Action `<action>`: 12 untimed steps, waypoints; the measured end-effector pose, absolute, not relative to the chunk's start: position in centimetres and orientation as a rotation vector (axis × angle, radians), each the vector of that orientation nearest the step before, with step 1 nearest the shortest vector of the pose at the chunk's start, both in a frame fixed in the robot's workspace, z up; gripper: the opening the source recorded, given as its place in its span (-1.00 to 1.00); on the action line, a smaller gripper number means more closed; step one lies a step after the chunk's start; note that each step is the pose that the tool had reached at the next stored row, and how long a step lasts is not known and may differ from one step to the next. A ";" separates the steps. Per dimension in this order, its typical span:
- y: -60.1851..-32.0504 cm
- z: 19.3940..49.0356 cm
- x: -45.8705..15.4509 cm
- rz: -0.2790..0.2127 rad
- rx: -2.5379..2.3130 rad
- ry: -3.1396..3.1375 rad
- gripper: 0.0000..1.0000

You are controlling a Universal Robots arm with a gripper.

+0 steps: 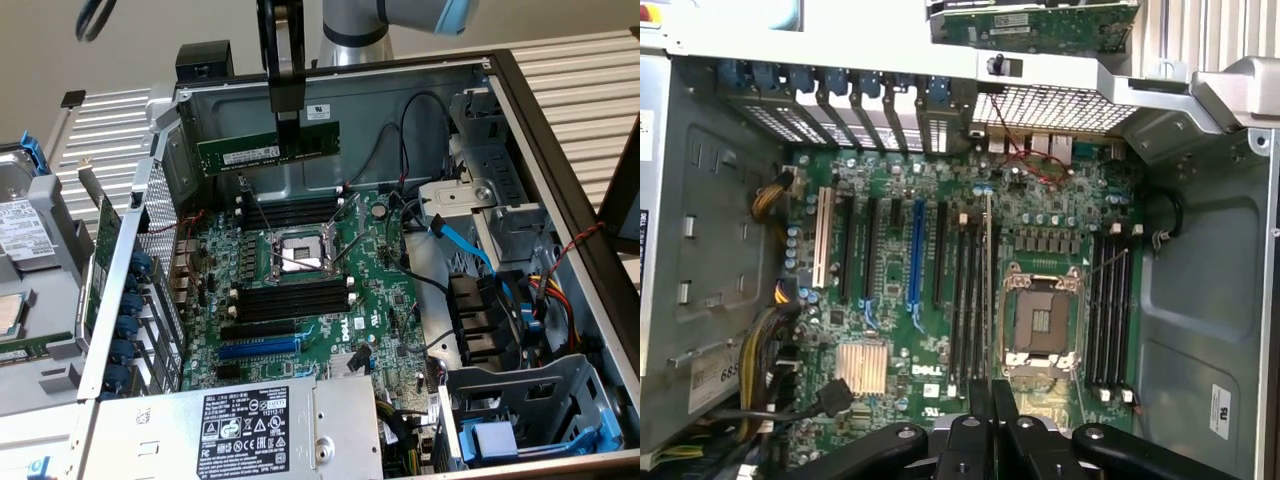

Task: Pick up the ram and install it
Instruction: 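Pick up the ram and move it above insertion slot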

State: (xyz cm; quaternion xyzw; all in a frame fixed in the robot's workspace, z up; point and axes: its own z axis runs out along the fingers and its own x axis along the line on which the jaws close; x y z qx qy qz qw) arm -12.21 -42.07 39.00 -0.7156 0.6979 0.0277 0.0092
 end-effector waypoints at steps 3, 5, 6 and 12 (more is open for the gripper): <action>-41.5 38.9 -12.2 0.087 -2.233 2.181 -0.76; -41.2 38.7 -12.2 0.086 -2.231 2.182 -0.76; -41.0 38.7 -12.2 0.086 -2.230 2.182 -0.76; -40.2 38.4 -12.2 0.087 -2.223 2.186 -0.76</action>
